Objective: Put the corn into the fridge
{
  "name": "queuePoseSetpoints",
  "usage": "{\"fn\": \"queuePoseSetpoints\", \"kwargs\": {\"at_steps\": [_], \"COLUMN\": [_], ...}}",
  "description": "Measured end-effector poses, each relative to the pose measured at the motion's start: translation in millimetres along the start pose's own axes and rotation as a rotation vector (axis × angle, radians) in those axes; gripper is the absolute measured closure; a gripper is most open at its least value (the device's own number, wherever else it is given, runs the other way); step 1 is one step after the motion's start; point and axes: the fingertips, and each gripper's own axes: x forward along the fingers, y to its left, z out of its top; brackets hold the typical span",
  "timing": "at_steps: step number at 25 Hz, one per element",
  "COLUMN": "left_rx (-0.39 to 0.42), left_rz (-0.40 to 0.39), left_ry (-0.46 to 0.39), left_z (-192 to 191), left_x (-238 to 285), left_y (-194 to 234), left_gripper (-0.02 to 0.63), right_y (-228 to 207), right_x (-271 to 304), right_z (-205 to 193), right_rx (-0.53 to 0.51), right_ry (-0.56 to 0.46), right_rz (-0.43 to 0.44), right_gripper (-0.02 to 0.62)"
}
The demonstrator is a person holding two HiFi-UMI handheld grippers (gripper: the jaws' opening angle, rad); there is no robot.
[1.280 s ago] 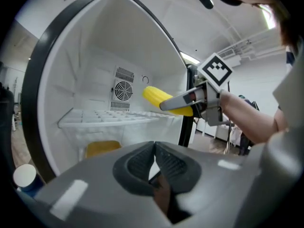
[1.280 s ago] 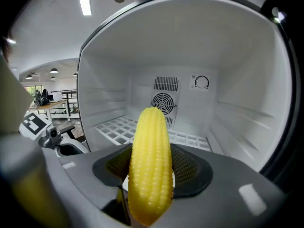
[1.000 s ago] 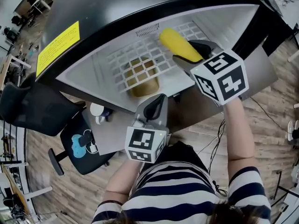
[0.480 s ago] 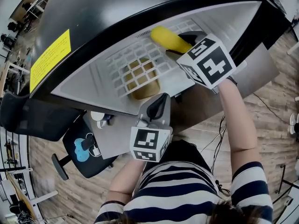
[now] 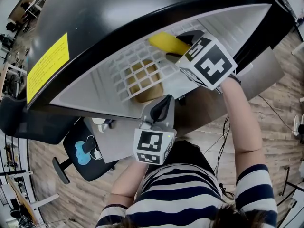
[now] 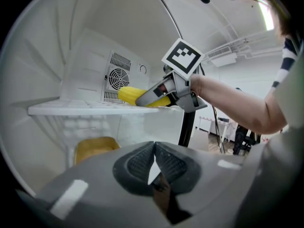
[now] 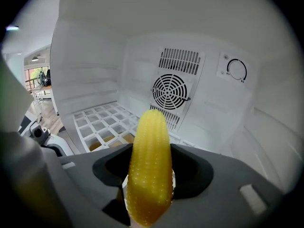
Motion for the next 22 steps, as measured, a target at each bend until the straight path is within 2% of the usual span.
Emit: {"fn": "queuePoseSetpoints", "kwargs": {"at_steps": [6,14,18,22], "left_rx": [-0.002,0.0,-0.018,-0.017], "left_rz": [-0.011,-0.044,-0.063,-0.072], "left_ry": [0.0,0.001,0.0,-0.002], "left_z": [-1,2,2,4], "left_x": [4,8,7,8], "left_y": [1,-6,-10,-13], "left_gripper": [0.606,0.606,0.606,0.606], "right_y": [0,-2,-4,-4], "right_x": [4,1,-1,-5], "right_z": [0,2,1,0], "right_rx": [-0.02,-0.026,-0.024,-0.005], "right_ry": [0.0,-0.052,-0.075,-0.094], "right_rz": [-0.001,-0.023,-0.045,-0.051], "right_gripper": [0.348,0.345,0.31,0.307]}}
